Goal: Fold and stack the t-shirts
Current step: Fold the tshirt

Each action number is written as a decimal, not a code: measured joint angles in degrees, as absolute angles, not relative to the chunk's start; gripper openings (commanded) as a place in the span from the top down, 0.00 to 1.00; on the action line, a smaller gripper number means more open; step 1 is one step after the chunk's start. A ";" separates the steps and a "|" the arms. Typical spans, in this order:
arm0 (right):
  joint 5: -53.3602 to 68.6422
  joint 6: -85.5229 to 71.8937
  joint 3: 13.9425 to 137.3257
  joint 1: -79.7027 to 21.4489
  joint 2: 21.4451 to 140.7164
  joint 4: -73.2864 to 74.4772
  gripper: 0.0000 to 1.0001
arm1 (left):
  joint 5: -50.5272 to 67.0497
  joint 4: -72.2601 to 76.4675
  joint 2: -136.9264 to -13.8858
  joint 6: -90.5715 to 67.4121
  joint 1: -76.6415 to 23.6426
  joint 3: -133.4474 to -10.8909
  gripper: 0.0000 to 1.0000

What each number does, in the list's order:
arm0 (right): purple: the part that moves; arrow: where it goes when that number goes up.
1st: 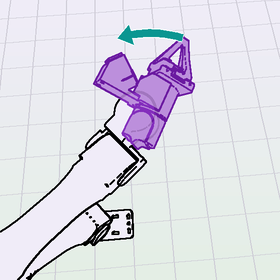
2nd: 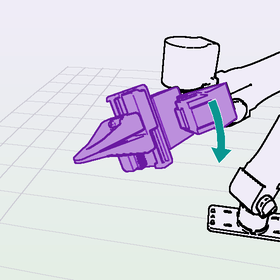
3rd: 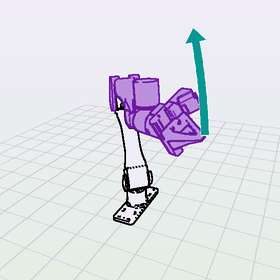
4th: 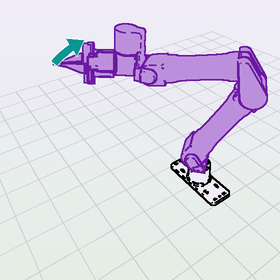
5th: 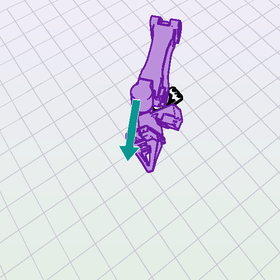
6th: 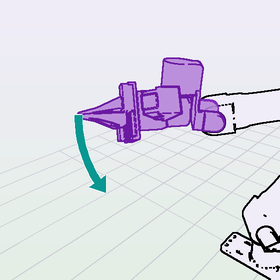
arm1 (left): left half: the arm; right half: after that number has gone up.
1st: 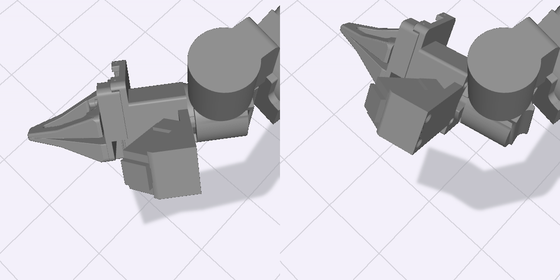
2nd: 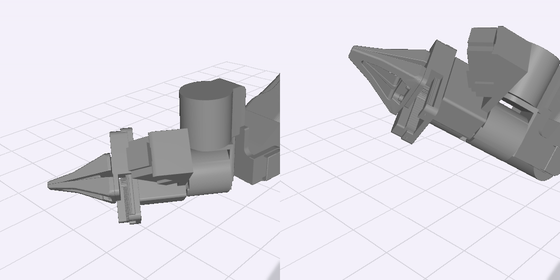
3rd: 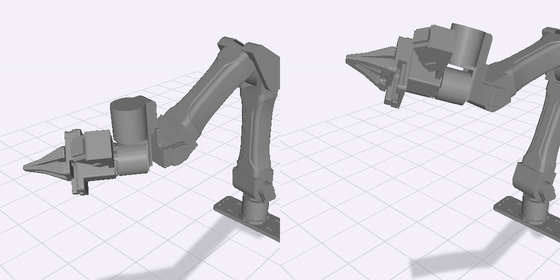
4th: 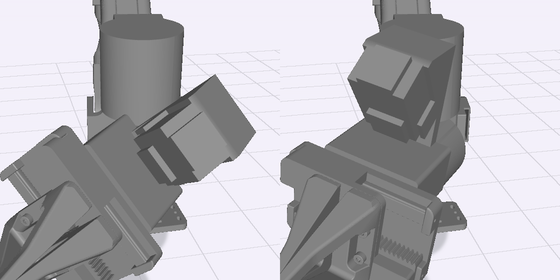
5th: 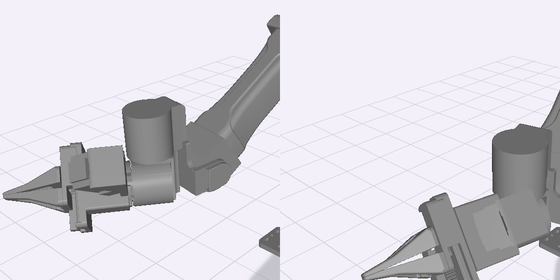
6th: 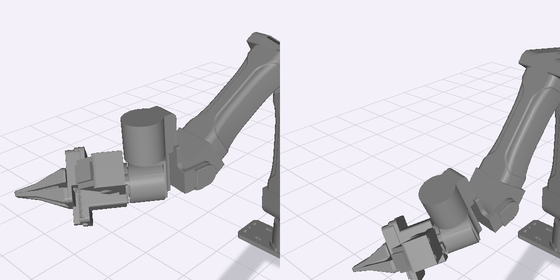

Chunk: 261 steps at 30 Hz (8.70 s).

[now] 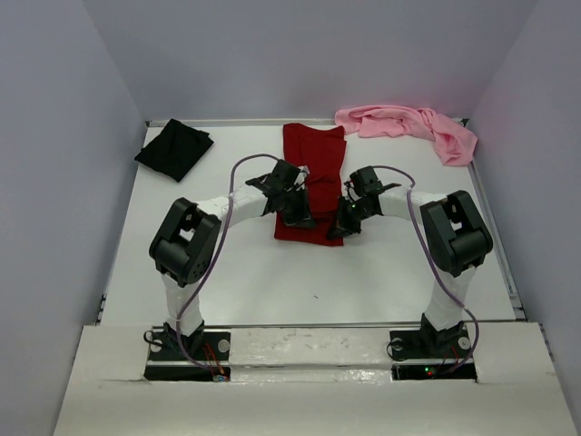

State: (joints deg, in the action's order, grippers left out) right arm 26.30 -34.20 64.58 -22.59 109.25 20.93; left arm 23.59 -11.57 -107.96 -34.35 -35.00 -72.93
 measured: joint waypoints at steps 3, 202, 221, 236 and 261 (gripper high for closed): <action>26.30 -34.20 64.58 -22.59 109.25 20.95 1.00 | 21.61 -12.71 -108.53 -33.10 -35.24 -73.17 1.00; 22.50 -18.96 100.09 -15.33 127.70 35.55 1.00 | 34.92 1.87 -111.59 -35.77 -28.80 -62.43 1.00; 15.18 -17.67 99.96 -14.63 126.74 34.09 0.40 | 34.85 0.73 -111.59 -35.09 -28.80 -62.98 1.00; 17.91 -19.40 90.70 -13.82 113.80 34.11 0.42 | 31.81 -6.39 -111.68 -33.06 -28.91 -66.52 0.67; 28.73 -25.82 68.69 -13.82 103.37 29.39 0.44 | 26.59 -17.98 -102.65 -27.92 -29.12 -74.81 0.01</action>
State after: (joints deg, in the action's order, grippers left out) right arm 28.73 -25.82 68.69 -13.82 103.37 29.39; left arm 26.59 -17.98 -102.65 -27.92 -29.12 -74.81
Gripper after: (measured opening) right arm 0.565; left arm 0.989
